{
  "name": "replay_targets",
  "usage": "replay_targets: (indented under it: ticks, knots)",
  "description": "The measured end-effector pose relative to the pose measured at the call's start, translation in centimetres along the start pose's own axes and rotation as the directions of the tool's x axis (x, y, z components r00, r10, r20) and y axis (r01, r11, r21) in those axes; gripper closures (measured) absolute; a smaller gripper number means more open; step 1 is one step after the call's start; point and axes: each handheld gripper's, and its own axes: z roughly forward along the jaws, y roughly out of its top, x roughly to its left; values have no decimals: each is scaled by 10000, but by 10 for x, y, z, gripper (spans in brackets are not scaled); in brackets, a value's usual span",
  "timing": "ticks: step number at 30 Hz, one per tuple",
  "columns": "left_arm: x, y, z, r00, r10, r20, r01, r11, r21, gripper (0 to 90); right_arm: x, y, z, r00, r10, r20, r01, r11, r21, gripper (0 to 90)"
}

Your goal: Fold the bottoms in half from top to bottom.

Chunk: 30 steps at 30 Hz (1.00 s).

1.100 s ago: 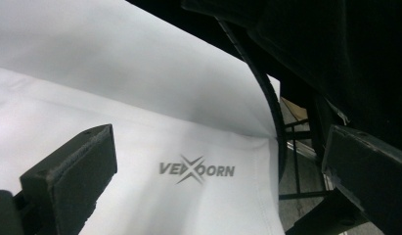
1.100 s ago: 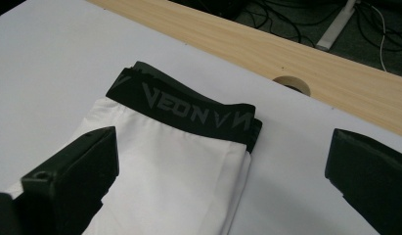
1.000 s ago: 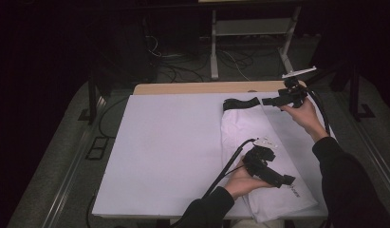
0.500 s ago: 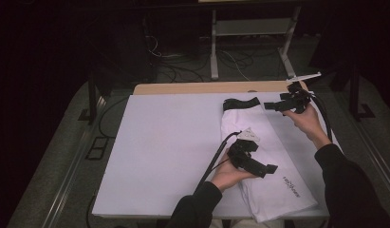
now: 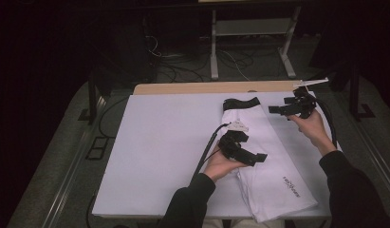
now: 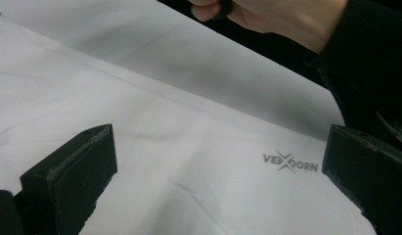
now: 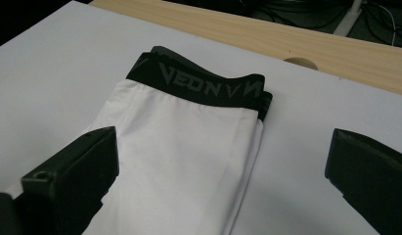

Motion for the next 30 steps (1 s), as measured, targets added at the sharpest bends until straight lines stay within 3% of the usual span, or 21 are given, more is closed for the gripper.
replay_targets:
  ticks: [9,19,30]
  knots:
    - [30,3,-12,9983,-282,-519,278,9996,-75,0,-10,-10,1,9994,343,-102,-343,9994,-26,0]
    - [55,4,-23,9939,-670,-871,646,9974,-309,0,-12,-10,4,9989,457,-134,-457,9990,9,0]
    - [76,2,-33,9852,-1185,-1241,1127,9922,-525,0,-14,-10,6,9986,516,-125,-513,9985,203,0]
